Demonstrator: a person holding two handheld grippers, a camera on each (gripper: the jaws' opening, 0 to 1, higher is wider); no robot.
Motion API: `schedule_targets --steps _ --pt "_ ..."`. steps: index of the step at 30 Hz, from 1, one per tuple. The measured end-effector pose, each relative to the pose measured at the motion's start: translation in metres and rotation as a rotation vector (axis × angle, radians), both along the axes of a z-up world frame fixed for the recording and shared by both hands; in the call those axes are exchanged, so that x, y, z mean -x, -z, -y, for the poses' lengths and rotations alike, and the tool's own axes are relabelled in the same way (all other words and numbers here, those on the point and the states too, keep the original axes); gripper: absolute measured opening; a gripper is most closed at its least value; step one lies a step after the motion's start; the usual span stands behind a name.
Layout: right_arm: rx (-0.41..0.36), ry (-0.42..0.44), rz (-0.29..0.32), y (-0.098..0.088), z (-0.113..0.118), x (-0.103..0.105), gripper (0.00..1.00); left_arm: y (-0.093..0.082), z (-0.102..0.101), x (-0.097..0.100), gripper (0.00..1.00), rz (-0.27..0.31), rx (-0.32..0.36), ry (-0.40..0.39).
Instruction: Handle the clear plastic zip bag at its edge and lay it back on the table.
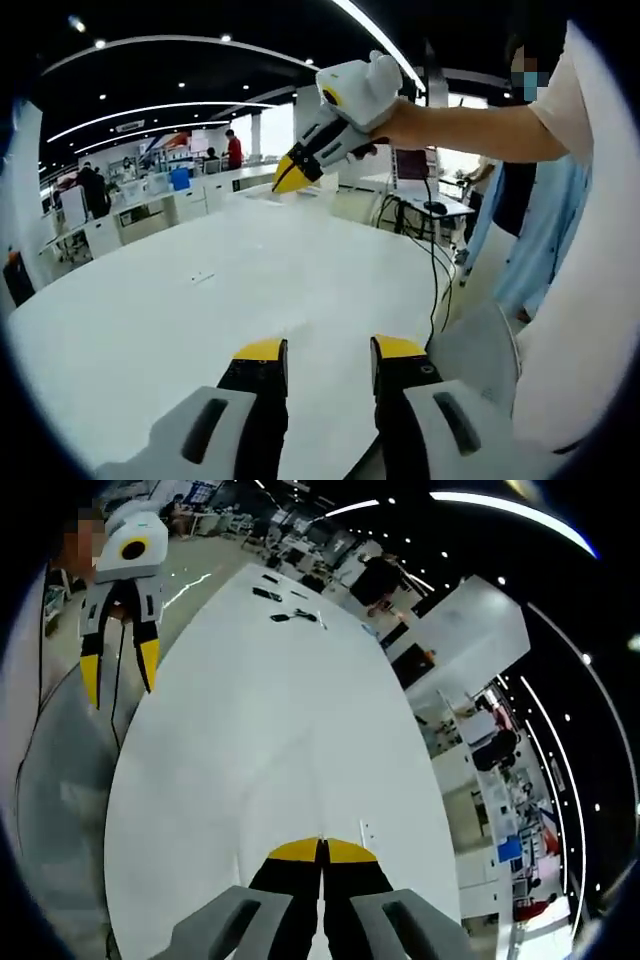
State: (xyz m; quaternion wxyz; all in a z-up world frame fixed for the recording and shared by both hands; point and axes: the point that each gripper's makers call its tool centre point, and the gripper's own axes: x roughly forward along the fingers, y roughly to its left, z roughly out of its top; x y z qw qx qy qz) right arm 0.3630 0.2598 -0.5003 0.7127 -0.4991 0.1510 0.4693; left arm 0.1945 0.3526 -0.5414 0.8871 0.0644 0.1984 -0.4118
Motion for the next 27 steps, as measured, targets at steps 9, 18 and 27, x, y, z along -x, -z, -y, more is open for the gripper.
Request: schedule_targets --steps 9,18,27 --pt "0.017 -0.009 0.042 0.009 0.000 -0.030 0.00 0.001 -0.003 -0.003 0.31 -0.005 0.003 -0.011" --pt "0.047 -0.017 0.066 0.025 -0.002 -0.052 0.00 0.004 -0.006 -0.004 0.33 -0.016 0.010 -0.022" --pt "0.074 -0.035 0.083 0.034 -0.006 -0.067 0.00 0.004 -0.009 -0.005 0.33 -0.020 0.016 -0.035"
